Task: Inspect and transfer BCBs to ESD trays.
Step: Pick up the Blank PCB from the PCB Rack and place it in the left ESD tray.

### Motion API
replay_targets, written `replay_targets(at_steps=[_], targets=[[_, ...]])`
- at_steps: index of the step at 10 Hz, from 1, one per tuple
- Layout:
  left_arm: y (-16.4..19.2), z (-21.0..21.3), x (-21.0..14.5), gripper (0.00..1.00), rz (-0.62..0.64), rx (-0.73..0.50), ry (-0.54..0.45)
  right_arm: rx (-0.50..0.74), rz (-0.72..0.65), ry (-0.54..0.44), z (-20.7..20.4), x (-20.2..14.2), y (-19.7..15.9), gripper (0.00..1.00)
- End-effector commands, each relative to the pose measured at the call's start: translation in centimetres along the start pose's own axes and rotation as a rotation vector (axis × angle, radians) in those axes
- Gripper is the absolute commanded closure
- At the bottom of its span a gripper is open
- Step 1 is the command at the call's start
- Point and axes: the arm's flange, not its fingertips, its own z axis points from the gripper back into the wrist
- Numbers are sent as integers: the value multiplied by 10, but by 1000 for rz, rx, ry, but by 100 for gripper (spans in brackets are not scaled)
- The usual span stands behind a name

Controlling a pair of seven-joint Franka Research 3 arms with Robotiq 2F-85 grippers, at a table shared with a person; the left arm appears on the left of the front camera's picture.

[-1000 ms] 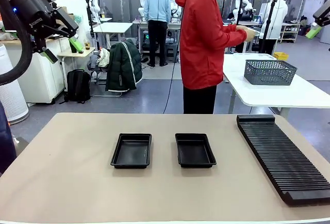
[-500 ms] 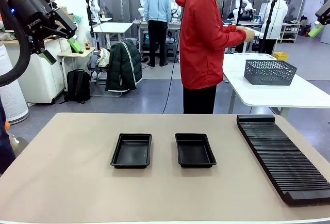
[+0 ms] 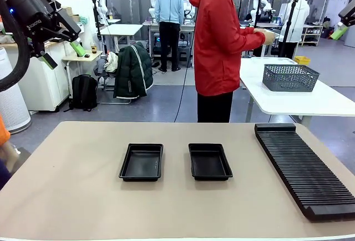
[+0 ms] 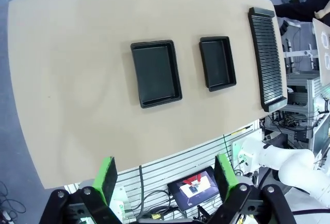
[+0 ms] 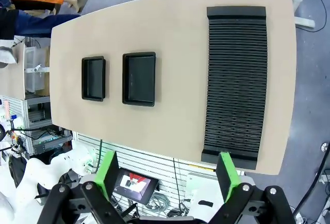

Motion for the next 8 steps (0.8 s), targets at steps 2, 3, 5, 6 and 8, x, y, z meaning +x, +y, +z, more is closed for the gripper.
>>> replay_targets(at_steps=[2,3,5,6,8], targets=[[-11,8,-1,0,31,83,-38,-2,-1,-1,1,0,-1,0],[-12,10,-1,0,47,94,-46,-2,-1,-1,1,0,-1,0],[-14,12,0,0,102,136,-55,-2,-1,-1,1,0,-1,0],[-17,12,1,0,98,140,-55,-2,-1,-1,1,0,-1,0],[-24,14,3,0,86,156,-70,-2,-1,-1,1,0,-1,0]])
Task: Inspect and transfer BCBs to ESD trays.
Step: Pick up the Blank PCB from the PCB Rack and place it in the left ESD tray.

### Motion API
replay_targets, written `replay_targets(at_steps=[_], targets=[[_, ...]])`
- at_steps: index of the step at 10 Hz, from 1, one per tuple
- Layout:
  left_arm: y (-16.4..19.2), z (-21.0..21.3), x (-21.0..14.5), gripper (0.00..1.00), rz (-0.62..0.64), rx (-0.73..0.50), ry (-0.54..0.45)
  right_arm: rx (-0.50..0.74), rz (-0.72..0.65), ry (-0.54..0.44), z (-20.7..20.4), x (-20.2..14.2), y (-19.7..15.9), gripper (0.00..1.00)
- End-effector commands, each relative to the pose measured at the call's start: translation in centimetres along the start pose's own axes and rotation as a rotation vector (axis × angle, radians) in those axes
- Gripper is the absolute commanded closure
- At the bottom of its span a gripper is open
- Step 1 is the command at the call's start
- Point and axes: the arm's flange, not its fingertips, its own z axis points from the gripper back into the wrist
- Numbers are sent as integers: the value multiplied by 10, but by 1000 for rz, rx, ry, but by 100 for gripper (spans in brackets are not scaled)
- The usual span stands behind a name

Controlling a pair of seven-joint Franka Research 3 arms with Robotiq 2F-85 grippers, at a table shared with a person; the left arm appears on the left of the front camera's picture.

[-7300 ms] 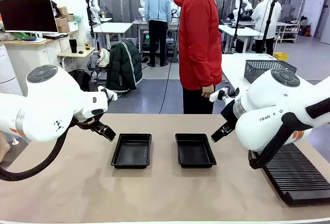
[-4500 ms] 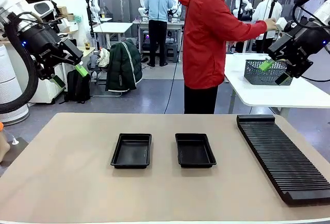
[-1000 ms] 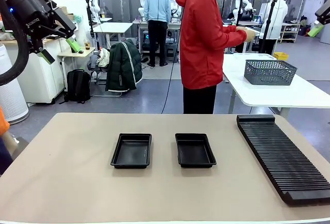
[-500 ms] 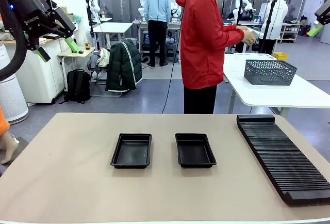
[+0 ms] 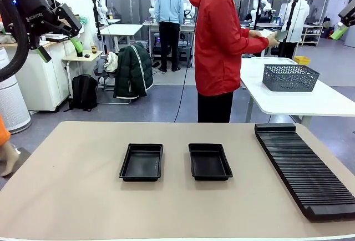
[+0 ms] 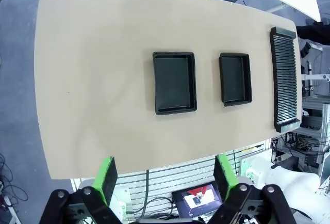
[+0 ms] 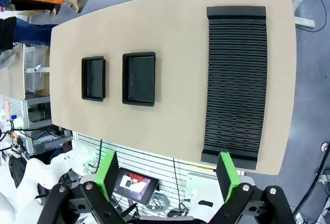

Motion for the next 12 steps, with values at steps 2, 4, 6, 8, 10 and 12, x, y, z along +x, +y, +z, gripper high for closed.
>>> replay_targets(at_steps=[2,4,6,8,10,12], targets=[[-6,2,3,0,20,49,-11,-2,0,-2,1,0,0,0],[-7,4,5,0,6,57,-15,-2,0,-2,1,0,0,0],[-9,5,6,0,-4,62,-13,-2,0,-2,1,0,0,0],[-6,4,3,0,-16,27,-11,-2,0,-2,1,0,0,0],[-6,4,3,0,-16,27,-11,-2,0,-2,1,0,0,0],[-6,4,3,0,-16,27,-11,-2,0,-2,1,0,0,0]])
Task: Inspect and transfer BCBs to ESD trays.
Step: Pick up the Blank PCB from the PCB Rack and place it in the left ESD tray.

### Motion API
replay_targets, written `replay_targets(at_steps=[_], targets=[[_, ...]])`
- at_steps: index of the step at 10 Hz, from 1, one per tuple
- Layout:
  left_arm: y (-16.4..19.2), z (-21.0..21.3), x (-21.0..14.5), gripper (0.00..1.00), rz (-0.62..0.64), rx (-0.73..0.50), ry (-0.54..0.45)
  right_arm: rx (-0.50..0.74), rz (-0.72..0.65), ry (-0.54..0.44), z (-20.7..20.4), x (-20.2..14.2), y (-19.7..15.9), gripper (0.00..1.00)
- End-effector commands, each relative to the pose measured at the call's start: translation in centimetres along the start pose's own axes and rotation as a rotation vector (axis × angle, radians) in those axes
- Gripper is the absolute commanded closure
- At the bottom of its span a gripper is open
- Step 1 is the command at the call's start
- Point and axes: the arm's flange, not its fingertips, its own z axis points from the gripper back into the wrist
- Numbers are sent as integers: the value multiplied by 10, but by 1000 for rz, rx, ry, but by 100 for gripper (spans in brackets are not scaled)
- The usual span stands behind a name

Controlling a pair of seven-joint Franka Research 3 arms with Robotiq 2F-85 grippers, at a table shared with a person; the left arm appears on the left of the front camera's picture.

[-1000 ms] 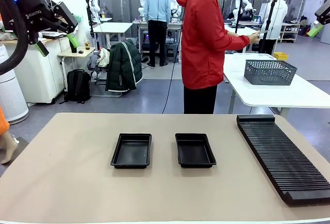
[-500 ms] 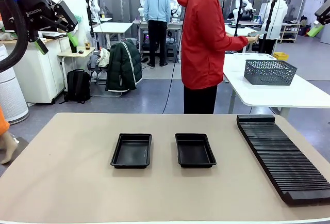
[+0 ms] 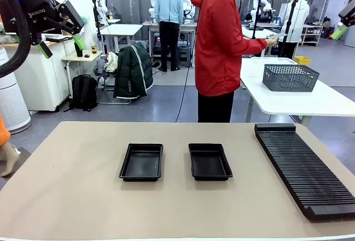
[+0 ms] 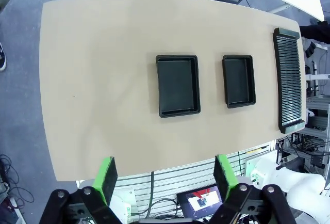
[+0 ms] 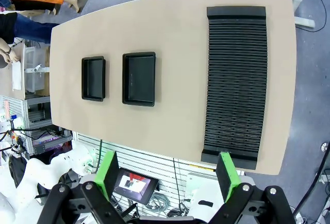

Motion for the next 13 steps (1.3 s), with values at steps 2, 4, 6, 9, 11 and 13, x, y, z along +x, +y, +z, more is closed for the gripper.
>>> replay_targets(at_steps=[2,4,6,9,11,13], targets=[[1,0,-1,0,4,-2,-1,-2,0,-2,1,0,0,0],[1,0,-1,0,4,-2,-1,-2,0,-2,1,0,0,0],[1,0,-1,0,4,-2,-1,-2,0,-2,1,0,0,0],[1,0,-1,0,4,-2,-1,-2,0,-2,1,0,0,0],[1,0,-1,0,4,-2,-1,-2,0,-2,1,0,0,0],[1,0,-1,0,4,-2,-1,-2,0,-2,1,0,0,0]])
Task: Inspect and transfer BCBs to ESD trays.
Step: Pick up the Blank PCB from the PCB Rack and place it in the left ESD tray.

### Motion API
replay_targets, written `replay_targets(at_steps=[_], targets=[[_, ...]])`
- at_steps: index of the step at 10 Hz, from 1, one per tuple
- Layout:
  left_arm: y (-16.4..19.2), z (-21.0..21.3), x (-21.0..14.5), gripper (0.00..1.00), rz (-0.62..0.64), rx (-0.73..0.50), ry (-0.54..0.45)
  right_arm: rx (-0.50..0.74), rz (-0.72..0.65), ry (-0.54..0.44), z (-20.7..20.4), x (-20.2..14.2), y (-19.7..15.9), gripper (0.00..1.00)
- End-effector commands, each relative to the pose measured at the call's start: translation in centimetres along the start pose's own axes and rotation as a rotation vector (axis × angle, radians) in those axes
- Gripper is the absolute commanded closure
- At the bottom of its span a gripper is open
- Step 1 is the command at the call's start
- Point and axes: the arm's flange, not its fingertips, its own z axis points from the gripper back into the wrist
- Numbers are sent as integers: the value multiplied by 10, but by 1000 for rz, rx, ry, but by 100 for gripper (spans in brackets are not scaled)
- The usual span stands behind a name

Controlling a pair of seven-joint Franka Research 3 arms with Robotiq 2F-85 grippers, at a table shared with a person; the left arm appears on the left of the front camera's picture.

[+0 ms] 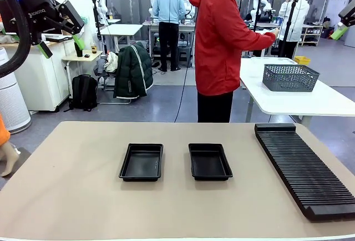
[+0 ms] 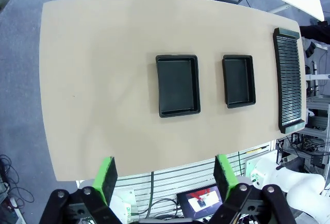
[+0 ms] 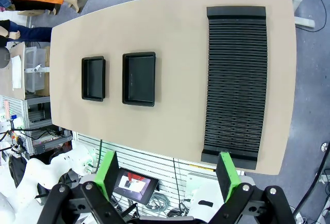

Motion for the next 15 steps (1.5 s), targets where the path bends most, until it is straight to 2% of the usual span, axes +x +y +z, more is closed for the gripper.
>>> replay_targets(at_steps=[1,15], targets=[[1,0,-1,0,4,-2,-1,-2,0,-2,1,0,0,0],[1,0,-1,0,4,-2,-1,-2,0,-2,1,0,0,0]])
